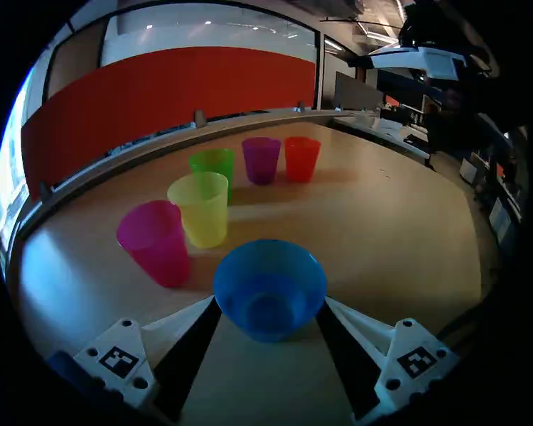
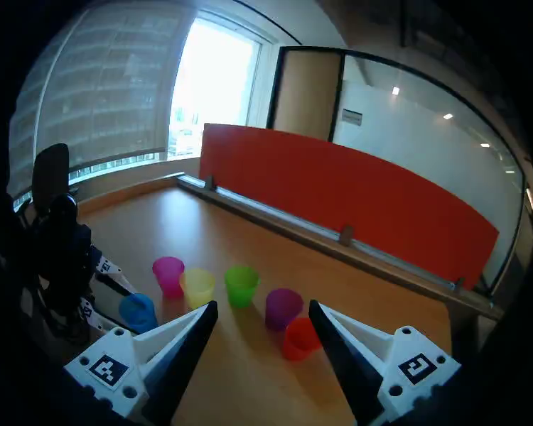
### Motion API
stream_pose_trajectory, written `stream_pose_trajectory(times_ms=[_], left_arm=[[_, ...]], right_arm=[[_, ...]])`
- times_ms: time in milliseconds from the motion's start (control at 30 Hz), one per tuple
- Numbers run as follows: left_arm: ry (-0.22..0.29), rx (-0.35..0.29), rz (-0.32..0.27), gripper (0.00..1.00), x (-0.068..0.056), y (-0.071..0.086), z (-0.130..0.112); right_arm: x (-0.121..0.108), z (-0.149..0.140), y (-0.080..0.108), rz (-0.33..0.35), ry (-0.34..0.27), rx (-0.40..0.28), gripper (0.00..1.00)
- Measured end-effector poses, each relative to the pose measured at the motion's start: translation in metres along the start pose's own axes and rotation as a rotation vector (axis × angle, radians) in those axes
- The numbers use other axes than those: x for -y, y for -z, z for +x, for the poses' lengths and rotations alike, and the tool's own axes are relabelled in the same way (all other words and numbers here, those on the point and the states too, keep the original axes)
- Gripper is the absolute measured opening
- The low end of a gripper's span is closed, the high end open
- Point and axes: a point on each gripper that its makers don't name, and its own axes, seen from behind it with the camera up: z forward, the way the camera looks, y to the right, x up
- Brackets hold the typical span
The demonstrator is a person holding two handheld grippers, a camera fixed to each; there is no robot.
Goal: Pour water
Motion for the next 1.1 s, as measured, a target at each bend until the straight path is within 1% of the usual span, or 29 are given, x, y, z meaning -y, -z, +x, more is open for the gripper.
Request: stream_pose_trajectory(times_ms=[167,400,700,867,1100], left_arm=[[0.01,0.007,-0.002,0.87,0.0,-0.001,-0.001],[0.005,0.007,-0.001,0.83,-0.001,-0.001,-0.001],[0.021,0.014,0.003,0.81,0.0,0.0,-0.001],[0.033,0.003,0.007,0.81,0.002,0.001,0.003],[0.042,-0.027,0.008,0.81,0.004,0.009,0.015]], right_arm=[[0.0,0.0,0.0,0.001,0.001,-0.001,1.0],[0.0,0.0,0.0,-0.001,0.001,-0.001,0.99],[0.001,0.0,0.0,-0.001,0.0,-0.004,0.99],[0.002,0.0,0.0,0.001,0.001,-0.005,0.99],[0.003,-0.001,-0.001,0.003,-0.001,-0.006,0.99]])
